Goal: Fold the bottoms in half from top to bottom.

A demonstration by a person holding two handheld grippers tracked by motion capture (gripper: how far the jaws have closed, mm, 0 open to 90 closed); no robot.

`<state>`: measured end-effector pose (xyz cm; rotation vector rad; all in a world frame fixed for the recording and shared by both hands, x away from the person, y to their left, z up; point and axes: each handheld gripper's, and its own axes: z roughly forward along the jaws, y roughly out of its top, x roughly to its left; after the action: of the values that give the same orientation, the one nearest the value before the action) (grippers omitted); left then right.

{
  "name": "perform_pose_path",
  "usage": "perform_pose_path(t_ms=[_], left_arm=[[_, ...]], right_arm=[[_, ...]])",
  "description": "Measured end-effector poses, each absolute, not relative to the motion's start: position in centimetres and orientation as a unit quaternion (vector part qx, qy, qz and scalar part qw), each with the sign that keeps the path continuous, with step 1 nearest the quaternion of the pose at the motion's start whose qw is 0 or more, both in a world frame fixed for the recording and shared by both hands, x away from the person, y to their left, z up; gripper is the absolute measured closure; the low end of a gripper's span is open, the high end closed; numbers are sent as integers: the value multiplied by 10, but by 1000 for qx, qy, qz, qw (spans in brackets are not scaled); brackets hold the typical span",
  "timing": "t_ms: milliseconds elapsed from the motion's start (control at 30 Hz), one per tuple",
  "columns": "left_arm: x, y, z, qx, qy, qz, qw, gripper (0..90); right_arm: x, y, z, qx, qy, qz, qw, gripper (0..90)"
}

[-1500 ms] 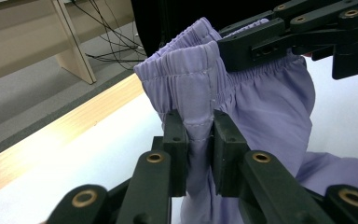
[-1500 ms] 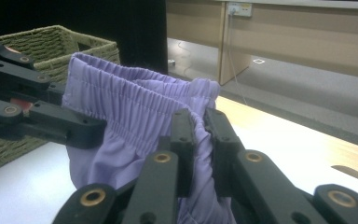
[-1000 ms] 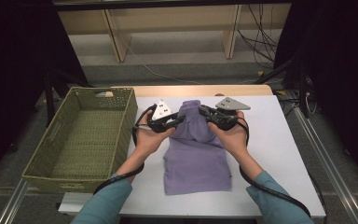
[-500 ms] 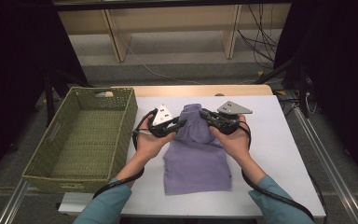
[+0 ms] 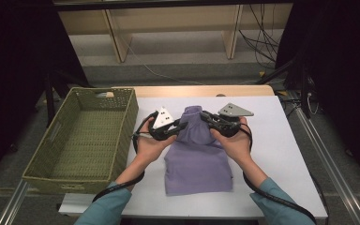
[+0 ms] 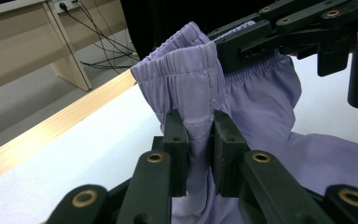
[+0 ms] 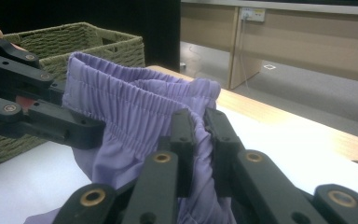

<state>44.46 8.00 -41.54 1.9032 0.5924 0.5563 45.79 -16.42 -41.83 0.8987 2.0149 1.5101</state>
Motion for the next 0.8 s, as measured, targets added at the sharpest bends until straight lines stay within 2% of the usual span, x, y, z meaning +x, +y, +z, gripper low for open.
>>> perform_pose_path(t_ms=[800], left_arm=[[435,84,-417,794,240,225,511,777]], right_arm=[[449,-166,-418,317,742,549,220,832]])
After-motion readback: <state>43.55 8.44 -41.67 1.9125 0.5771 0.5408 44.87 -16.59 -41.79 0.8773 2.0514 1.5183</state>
